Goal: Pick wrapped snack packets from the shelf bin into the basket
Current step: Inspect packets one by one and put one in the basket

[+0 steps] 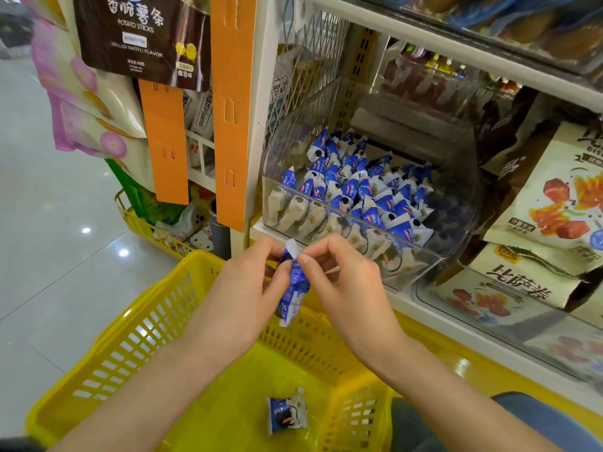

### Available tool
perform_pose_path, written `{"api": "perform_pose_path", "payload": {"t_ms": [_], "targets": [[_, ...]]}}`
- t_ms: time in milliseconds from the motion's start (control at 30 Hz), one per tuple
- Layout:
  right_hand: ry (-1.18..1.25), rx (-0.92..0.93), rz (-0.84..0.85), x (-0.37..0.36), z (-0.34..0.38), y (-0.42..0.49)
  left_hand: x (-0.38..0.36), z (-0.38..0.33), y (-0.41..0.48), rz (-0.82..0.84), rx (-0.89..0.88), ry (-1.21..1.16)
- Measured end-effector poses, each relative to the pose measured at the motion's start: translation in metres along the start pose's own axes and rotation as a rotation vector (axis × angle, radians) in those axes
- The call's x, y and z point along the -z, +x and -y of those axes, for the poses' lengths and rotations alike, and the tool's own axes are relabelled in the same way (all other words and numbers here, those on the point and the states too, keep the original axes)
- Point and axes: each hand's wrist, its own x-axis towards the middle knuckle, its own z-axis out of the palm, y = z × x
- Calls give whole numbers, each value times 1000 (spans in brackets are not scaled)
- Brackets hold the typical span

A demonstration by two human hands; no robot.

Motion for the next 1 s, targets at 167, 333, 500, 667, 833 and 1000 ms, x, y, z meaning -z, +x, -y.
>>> {"api": "perform_pose_path", "payload": {"t_ms": [167,333,500,667,833,1000], "targets": [[108,-65,30,-6,2,1,3,1,1,-63,-13,121],[293,-300,271,-18,2,-3,5,2,3,-130,55,97],[495,-342,302,-12,2,4,11,1,6,-120,65,35],[523,-397,294,-10,-3,10,12,-1,8,-84,138,-119],[-46,-145,83,-8,-8,7,5,-16,6,214,374,-544],[42,-126,218,-10,-4,12,1,-11,13,29,453,-546]]}}
